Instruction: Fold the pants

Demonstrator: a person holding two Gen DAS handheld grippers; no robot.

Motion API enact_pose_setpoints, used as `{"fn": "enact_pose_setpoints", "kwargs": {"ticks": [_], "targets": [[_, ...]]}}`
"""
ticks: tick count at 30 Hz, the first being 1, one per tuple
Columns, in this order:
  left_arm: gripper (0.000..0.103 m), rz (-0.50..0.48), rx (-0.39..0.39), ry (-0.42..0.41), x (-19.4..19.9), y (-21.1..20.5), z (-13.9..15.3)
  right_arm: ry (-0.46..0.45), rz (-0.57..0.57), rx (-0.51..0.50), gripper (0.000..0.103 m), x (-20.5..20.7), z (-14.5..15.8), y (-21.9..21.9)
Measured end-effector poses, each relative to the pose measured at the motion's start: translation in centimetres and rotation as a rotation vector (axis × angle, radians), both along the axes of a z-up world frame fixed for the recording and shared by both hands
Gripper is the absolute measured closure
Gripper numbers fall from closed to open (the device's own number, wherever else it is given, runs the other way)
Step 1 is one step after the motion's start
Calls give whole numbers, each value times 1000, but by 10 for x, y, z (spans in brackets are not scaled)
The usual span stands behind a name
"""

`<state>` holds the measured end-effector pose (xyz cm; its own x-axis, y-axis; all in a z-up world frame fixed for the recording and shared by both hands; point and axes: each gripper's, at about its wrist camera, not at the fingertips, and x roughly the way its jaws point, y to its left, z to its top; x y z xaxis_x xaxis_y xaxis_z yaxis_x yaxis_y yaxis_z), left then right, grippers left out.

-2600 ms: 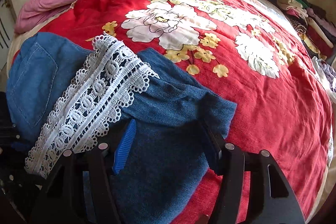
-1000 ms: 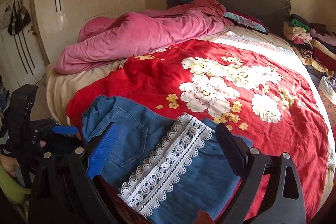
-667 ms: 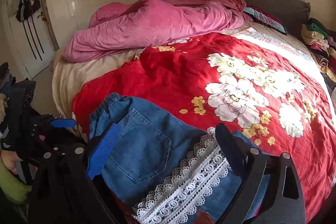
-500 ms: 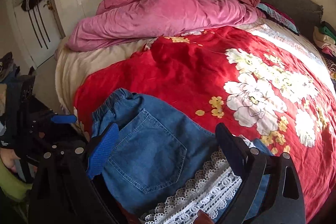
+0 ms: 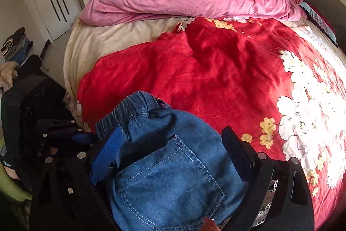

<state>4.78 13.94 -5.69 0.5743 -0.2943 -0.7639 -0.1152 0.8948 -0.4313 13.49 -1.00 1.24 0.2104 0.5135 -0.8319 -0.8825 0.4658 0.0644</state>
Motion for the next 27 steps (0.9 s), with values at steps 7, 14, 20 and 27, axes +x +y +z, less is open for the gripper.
{"fn": "enact_pose_setpoints", "kwargs": {"ticks": [7,14,20,27], "targets": [[51,0,1,1,2,-1,-3,27,65,-40,10,3,-19,28],[51,4,-10,6,3,1,-4,159,103,1,52,11,-38,33],[39,4,-37,0,1,1,1,197,94,124,68,9,-19,4],[22,-37,-129,-26,2,-7,8,197,80,280,70,1,15,-49]]}}
